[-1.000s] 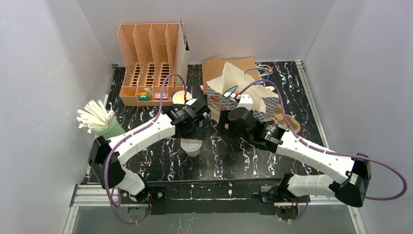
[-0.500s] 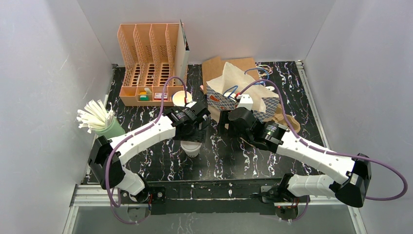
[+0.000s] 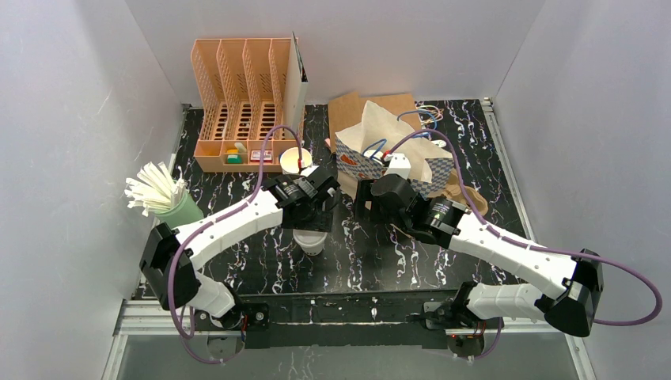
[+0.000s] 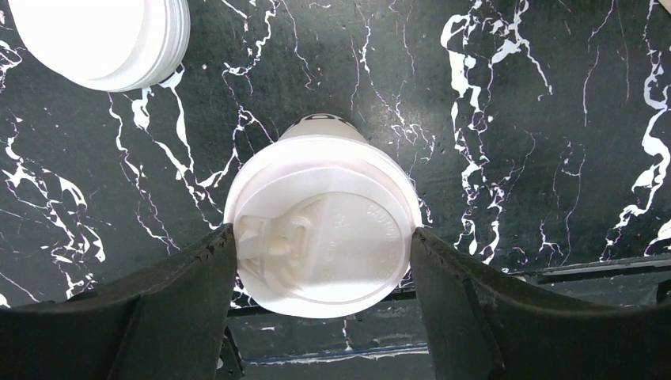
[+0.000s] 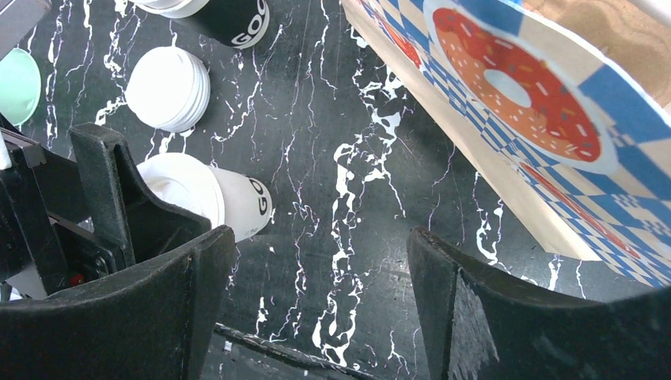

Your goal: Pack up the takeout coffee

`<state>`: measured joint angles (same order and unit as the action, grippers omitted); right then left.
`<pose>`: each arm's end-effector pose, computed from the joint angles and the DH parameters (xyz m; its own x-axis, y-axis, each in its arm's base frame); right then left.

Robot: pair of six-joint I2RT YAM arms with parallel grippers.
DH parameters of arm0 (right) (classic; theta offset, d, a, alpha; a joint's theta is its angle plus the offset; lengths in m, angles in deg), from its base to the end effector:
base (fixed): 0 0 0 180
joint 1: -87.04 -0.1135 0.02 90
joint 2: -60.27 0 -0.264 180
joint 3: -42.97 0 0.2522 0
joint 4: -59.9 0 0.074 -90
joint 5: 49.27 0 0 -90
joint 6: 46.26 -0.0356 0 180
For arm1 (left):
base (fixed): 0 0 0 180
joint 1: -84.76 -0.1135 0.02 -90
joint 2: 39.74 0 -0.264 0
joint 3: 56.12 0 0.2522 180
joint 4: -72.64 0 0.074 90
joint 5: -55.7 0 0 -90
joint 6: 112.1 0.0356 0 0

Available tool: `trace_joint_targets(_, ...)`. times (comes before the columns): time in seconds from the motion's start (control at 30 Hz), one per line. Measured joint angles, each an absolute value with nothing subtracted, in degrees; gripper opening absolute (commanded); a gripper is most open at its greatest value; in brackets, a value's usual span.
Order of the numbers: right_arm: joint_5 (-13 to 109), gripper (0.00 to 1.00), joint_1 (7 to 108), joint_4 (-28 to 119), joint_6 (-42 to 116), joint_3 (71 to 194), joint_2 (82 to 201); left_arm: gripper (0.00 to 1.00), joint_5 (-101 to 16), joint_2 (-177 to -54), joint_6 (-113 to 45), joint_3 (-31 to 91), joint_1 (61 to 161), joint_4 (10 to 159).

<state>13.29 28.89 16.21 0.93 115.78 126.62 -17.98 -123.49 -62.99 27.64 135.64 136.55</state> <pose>0.1452 0.2027 0.3198 -0.6149 0.1530 -0.7736 -0.1940 0.9215 0.3365 0.1914 -0.2195 0.2788 -0.8647 0.0675 -0.4978 0.1330 0.9863 -0.0972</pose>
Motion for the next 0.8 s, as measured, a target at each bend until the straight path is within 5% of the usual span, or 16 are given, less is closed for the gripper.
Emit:
trace_joint_targets(0.43,14.29,0.89,28.91,16.21,0.91,115.76,126.62,0.74,-17.66,-118.77,-63.71,22.02,135.64,131.15)
trace_joint_targets(0.8,16.5,0.98,28.91,16.27,6.5,115.76,126.69,0.98,-17.79,-123.12,-63.69,27.83,135.64,136.62)
